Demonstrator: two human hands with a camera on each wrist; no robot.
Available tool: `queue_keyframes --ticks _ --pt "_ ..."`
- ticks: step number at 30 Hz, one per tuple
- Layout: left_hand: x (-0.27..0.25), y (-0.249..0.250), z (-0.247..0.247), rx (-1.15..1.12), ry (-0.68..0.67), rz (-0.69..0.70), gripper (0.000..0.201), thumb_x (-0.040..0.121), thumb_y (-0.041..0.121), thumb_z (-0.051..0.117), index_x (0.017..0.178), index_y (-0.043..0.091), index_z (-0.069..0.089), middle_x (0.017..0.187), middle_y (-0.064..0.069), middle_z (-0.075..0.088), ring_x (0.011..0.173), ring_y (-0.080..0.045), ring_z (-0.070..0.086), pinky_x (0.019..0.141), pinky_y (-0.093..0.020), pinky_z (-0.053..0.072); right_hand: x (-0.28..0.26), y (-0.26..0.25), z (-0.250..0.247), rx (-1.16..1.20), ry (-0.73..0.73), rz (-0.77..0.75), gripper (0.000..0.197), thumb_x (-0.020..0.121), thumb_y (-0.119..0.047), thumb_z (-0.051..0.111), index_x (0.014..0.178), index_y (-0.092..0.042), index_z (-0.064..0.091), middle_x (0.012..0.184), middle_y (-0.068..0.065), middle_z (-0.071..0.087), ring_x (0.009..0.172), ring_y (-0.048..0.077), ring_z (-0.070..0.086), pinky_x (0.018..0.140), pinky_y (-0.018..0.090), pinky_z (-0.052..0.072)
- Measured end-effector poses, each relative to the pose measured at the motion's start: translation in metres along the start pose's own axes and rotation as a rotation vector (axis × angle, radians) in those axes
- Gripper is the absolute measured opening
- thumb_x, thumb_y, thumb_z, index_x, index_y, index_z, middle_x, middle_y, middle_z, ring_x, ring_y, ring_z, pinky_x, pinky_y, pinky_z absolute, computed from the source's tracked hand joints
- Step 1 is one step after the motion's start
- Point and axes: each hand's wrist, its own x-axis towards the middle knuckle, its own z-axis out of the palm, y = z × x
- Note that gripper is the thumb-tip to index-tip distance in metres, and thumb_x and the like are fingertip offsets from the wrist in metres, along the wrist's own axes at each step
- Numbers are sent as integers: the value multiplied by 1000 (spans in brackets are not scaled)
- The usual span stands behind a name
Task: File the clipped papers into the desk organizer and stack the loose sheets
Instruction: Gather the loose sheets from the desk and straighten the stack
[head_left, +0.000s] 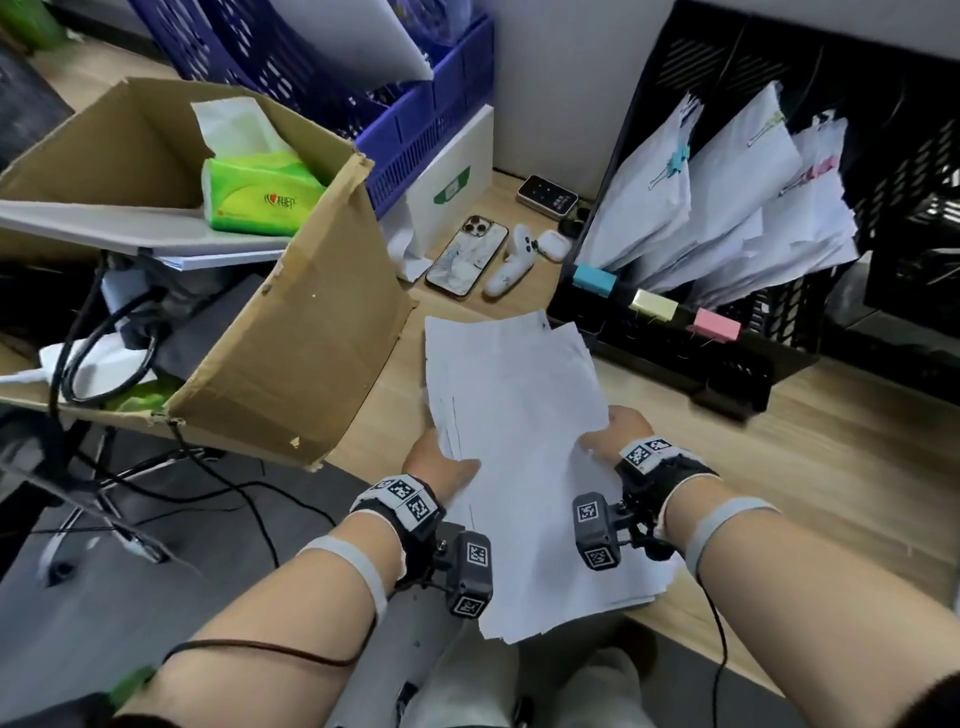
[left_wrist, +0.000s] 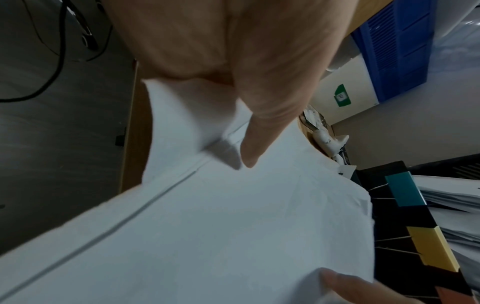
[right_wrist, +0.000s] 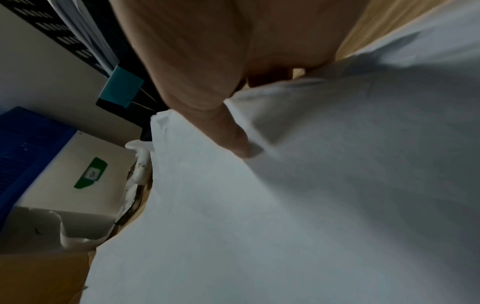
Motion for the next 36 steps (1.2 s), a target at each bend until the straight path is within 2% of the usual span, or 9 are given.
queue_keyframes --ticks 7,10,13,15,17,20,25,30,36 --pt "15 -6 -18 -229 37 40 55 54 42 82 103 22 70 108 -1 73 94 -23 72 90 -39 58 -25 -25 -22 157 2 -414 41 77 -8 66 116 -19 64 108 0 68 100 18 63 80 25 43" --pt "21 10 -36 -388 12 177 71 58 29 94 119 16 61 113 -2 73 104 -22 70 97 -40 53 -43 -45 -46 244 88 -570 44 79 -7 70 121 -19 63 107 -7 68 95 7 63 84 24 46" --pt "11 51 -58 -461 -56 354 54 68 33 90 114 15 68 107 2 76 100 -14 72 95 -36 55 -62 -66 -73 400 135 -712 36 81 0 68 110 -22 65 103 -8 70 90 -5 65 88 18 50" --pt "0 82 -71 -516 -42 470 53 73 30 87 118 13 67 104 3 76 92 -7 74 86 -29 60 -74 -77 -88 514 171 -781 33 81 -4 68 104 -29 67 108 0 73 100 10 67 93 28 52" --pt "-7 106 -80 -632 -57 567 58 75 23 86 127 13 61 114 -4 75 103 -18 73 90 -40 59 -86 -81 -101 671 196 -829 32 81 -7 67 106 -26 69 112 10 72 104 24 67 95 40 52" --pt "-12 121 -79 -661 -108 638 56 76 18 85 126 9 64 122 -13 71 115 -33 67 100 -49 51 -96 -67 -110 841 250 -812 31 81 -6 66 111 -17 66 114 17 70 102 29 65 94 47 52" --pt "-15 111 -56 -417 -120 640 38 76 9 83 113 7 71 108 -7 76 106 -25 72 87 -28 59 -82 -12 -78 869 353 -555 42 78 0 74 115 -13 58 109 8 70 106 26 66 100 47 50" --pt "-15 118 -44 -329 -119 718 34 77 5 82 109 4 68 96 6 72 77 13 67 68 -4 50 -70 2 -65 893 381 -431 42 79 7 71 110 -17 57 104 6 70 103 26 66 99 44 50" --pt "-3 123 -28 -411 -146 705 65 63 27 93 121 18 64 111 -1 74 106 -16 70 95 -38 56 -76 -8 -64 916 432 -431 42 79 11 66 111 -15 61 105 6 71 98 21 66 88 32 50"
